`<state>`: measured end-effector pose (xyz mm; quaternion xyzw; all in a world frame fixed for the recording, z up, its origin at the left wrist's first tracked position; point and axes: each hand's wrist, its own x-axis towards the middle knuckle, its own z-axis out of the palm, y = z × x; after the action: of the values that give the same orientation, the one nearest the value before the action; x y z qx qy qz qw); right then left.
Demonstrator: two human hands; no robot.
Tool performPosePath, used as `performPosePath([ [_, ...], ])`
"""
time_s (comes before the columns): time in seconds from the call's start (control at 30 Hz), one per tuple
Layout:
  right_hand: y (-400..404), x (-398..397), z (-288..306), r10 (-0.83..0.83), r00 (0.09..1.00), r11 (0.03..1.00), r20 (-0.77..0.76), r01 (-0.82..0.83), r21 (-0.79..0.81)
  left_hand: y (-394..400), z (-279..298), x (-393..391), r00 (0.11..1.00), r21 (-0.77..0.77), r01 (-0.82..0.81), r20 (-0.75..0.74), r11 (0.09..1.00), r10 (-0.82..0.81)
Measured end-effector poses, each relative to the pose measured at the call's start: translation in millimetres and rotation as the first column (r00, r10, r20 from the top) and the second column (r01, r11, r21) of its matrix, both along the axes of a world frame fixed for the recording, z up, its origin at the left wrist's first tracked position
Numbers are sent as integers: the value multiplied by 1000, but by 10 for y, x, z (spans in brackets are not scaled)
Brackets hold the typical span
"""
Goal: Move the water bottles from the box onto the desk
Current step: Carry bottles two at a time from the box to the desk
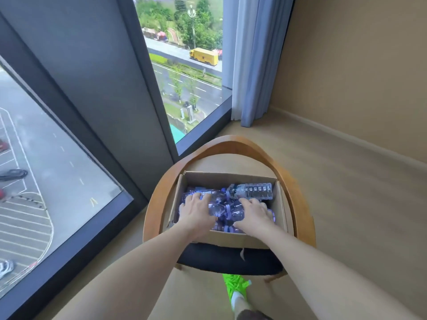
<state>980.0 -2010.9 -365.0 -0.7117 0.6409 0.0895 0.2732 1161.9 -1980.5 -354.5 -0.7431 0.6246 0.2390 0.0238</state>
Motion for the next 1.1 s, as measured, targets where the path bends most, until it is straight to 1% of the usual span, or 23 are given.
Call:
performPosePath([
  [0.1, -358, 10, -175, 20, 1000, 999, -4, -20, 37, -289, -193, 43, 999, 80, -17, 34, 997, 15],
  [0.23, -888, -7, -466, 57, 998, 993, -29, -53, 108, -744, -466, 22, 999, 165, -40, 33, 986, 35],
  [0.37, -1240, 3, -757, 113, 992, 985, -50, -106, 135, -997, -778, -32, 999, 234, 30, 11, 972, -33],
  [0.47, -1422, 12, -977, 169, 978, 982, -124, -156, 106, -1056, -1006, -45, 995, 314, 82, 28, 946, -95],
  [0.53, -1514, 22, -1113, 230, 955, 973, -188, -222, 66, -1073, -1125, -25, 989, 350, 112, 55, 930, -140],
  [0.63, -1594, 37, -1297, 324, 905, 943, -276, -331, 20, -1080, -1244, 37, 967, 378, 190, 86, 906, -239],
  [0.73, -1617, 100, -1409, 342, 873, 931, -348, -364, 1, -1011, -1327, 101, 925, 400, 280, 133, 873, -357],
  [0.83, -1621, 186, -1437, 338, 851, 930, -402, -368, 2, -925, -1374, 128, 899, 391, 303, 184, 869, -397],
  [0.93, -1596, 191, -1500, 320, 859, 940, -400, -342, 16, -908, -1424, 150, 890, 360, 324, 197, 875, -411],
  [1.1, -1580, 161, -1570, 277, 907, 961, -318, -255, 108, -922, -1448, 155, 891, 341, 325, 201, 882, -406],
])
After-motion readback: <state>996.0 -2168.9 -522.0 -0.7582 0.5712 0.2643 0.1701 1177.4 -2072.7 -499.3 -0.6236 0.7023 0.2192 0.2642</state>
